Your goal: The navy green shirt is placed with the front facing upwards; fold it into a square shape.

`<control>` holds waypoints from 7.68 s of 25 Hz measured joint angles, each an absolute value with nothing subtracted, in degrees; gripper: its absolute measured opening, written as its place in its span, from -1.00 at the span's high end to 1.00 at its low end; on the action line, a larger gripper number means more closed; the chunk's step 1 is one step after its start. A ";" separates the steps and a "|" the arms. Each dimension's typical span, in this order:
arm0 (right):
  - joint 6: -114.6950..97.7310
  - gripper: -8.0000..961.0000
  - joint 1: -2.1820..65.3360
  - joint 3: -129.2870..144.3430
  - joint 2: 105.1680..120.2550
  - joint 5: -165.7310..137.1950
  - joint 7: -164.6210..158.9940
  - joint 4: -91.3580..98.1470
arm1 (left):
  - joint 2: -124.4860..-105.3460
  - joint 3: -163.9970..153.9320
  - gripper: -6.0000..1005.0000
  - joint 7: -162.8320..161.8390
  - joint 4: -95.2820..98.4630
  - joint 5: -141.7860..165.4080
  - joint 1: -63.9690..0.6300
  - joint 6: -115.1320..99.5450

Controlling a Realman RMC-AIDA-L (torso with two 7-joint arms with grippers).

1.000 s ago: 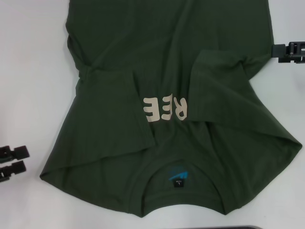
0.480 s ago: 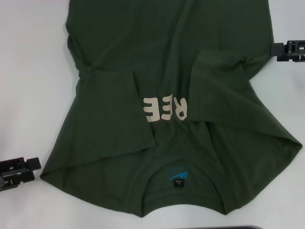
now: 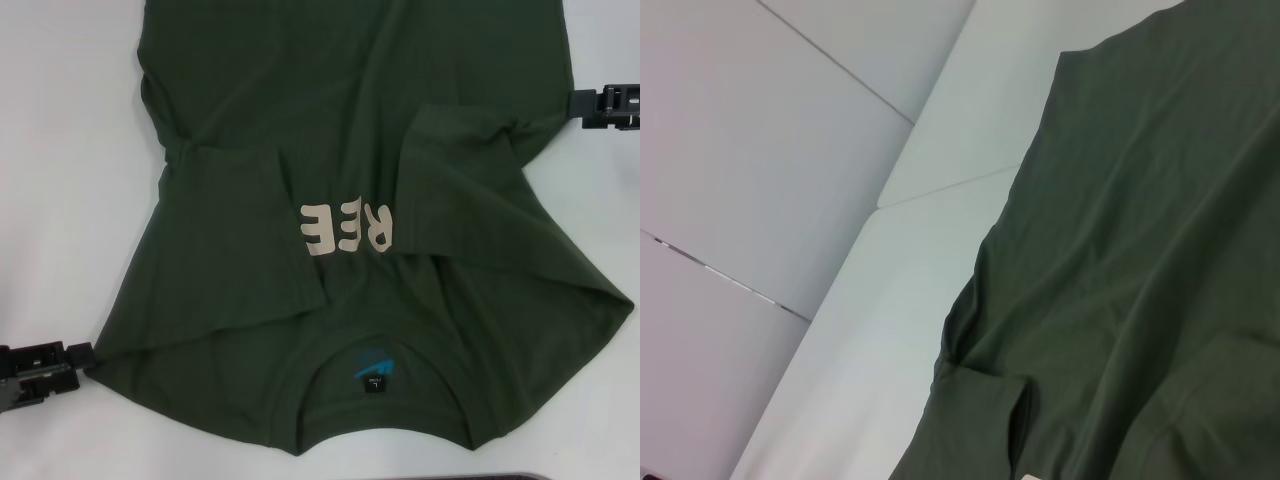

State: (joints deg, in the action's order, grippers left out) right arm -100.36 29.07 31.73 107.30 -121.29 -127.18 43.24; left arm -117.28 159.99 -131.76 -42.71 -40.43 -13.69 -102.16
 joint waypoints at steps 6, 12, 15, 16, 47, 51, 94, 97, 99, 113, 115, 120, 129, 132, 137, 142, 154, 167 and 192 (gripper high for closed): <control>-100.36 -0.84 28.96 31.55 107.38 -121.28 -127.18 43.24 | -117.52 159.91 -0.20 -131.91 -42.54 -39.89 -14.22 -101.17; -100.36 -0.84 29.00 31.64 107.43 -121.29 -127.18 43.24 | -117.89 158.72 -0.20 -131.93 -41.92 -39.75 -15.13 -100.22; -100.37 -0.84 29.02 31.78 107.49 -121.29 -127.18 43.24 | -117.89 158.51 -0.20 -131.93 -40.72 -39.72 -16.09 -99.41; -100.37 -0.84 29.02 31.78 107.49 -121.29 -127.18 43.24 | -117.89 158.51 -0.20 -131.93 -40.72 -39.72 -16.09 -99.41; -101.34 -0.84 28.92 31.20 107.49 -120.92 -127.79 43.15 | -119.80 154.04 0.55 -136.79 -44.81 -39.93 -19.26 -102.08; -101.34 -0.84 28.91 31.20 107.46 -121.00 -127.94 43.15 | -119.59 154.35 0.86 -136.88 -44.83 -40.09 -19.10 -102.09; -102.09 -0.84 27.13 30.98 106.76 -147.47 -131.88 39.42 | -118.21 154.77 0.92 -137.82 -43.59 -40.25 -21.37 -101.51; -101.82 -0.84 27.24 31.07 107.50 -147.55 -131.70 39.41 | -118.21 154.77 0.92 -137.85 -43.59 -40.25 -21.37 -101.48; -101.71 -0.84 27.36 31.10 107.92 -147.60 -131.65 39.39 | -118.21 154.77 0.92 -137.88 -43.55 -40.25 -21.41 -101.43; -100.39 -0.84 27.57 31.03 108.93 -148.22 -132.19 39.37 | -118.21 154.77 0.92 -137.90 -43.48 -40.05 -21.54 -100.85; -100.27 -0.84 27.47 30.68 108.92 -148.16 -132.24 39.37 | -118.20 154.78 0.92 -137.90 -43.40 -39.98 -21.54 -100.77; -100.07 -0.84 27.66 29.92 109.11 -147.86 -132.18 39.16 | -118.20 154.63 0.92 -137.91 -43.32 -40.07 -21.54 -100.71; -98.70 -0.84 29.30 29.87 109.52 -147.75 -131.69 35.97 | -118.20 154.72 0.92 -137.89 -43.33 -40.19 -21.53 -100.72; -98.67 -0.84 29.59 29.80 109.61 -147.40 -131.61 35.77 | -118.19 154.69 0.92 -137.85 -43.33 -40.23 -21.53 -100.72; -98.03 -0.83 29.64 29.84 109.63 -146.36 -131.78 35.86 | -118.26 154.57 0.92 -137.82 -43.33 -40.26 -21.53 -100.73; -96.91 -0.69 29.16 30.53 109.61 -147.06 -132.00 36.08 | -118.33 154.71 0.92 -137.79 -43.33 -40.26 -21.61 -100.89; -97.62 0.06 28.89 30.17 109.07 -147.35 -132.37 36.33 | -118.39 154.72 0.92 -137.80 -43.33 -40.25 -21.62 -101.16; -99.12 0.89 29.04 31.58 108.65 -147.48 -132.22 37.26 | -118.09 150.75 0.92 -137.66 -43.71 -39.73 -21.75 -101.41; -106.38 0.89 28.42 32.70 108.78 -157.74 -132.22 43.58 | -115.91 148.48 0.91 -137.68 -44.72 -33.18 -20.57 -108.55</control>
State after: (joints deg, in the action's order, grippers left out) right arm -106.38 28.42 32.70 108.78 -157.74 -132.22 43.58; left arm -115.91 148.48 -137.68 -44.72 -33.18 -20.57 -108.55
